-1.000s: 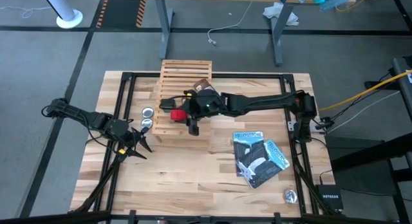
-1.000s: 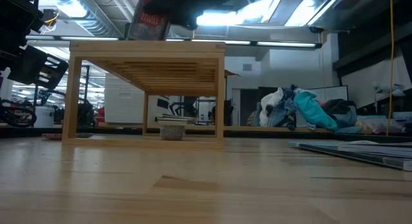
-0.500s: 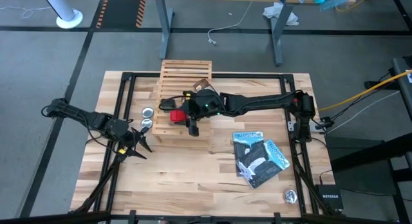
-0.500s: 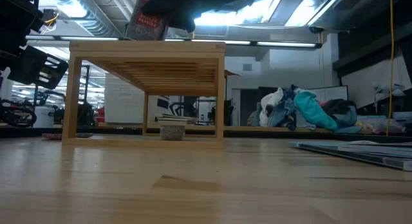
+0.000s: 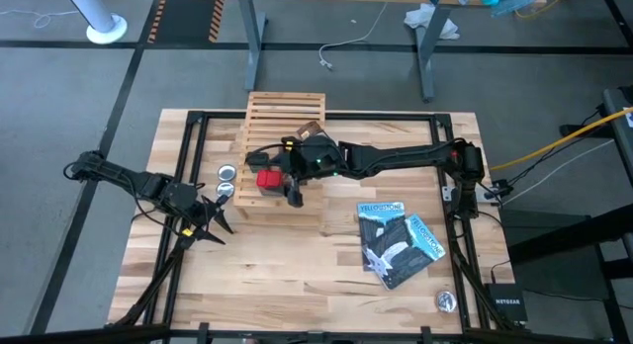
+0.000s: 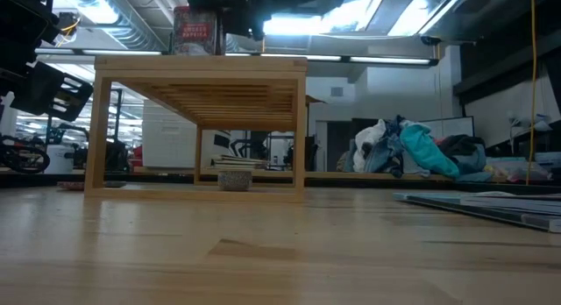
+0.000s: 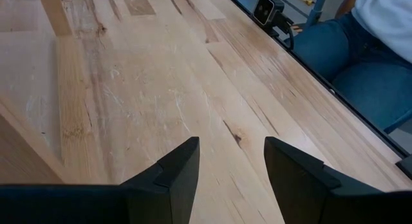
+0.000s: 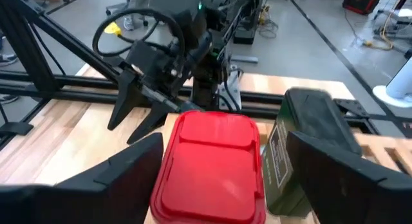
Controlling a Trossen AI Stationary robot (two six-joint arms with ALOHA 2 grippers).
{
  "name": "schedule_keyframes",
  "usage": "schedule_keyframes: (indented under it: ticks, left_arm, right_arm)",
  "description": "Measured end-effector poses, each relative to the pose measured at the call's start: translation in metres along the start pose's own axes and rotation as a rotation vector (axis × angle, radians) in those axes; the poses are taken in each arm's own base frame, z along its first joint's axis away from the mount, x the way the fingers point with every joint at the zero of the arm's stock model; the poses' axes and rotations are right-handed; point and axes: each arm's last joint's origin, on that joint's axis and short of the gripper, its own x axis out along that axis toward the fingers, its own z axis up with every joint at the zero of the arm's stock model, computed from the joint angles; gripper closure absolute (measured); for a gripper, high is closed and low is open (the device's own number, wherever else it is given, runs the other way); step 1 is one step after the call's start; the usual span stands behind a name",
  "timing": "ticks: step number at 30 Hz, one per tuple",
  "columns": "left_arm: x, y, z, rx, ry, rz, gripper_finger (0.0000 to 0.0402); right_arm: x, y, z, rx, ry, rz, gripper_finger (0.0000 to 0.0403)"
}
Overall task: Shelf spices
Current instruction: Return to Home Position
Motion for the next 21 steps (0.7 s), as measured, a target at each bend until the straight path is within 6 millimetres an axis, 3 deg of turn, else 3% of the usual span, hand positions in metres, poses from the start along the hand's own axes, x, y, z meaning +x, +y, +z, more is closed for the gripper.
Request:
schedule_keyframes:
  ticks: [7,12,15,21]
  left_arm:
    - [0.0,0.0,0.0,0.0,0.0,0.0,0.0233]
    - [0.0,0.0,0.0,0.0,0.0,0.0,0.0233]
    - [0.0,0.0,0.0,0.0,0.0,0.0,0.0233]
    - [0.0,0.0,0.0,0.0,0.0,0.0,0.0233]
  right_arm:
    - [-0.005,0.0,0.01,-0.009,-0.066,0.01,0.0068]
    - [-0.022,0.001,0.022,-0.018,-0.058,0.01,0.0068]
    - [-0.045,0.002,0.037,-0.044,-0.063,-0.001,0.0068]
    - [-0.115,0.008,0.064,-0.083,0.017,0.004,0.0068]
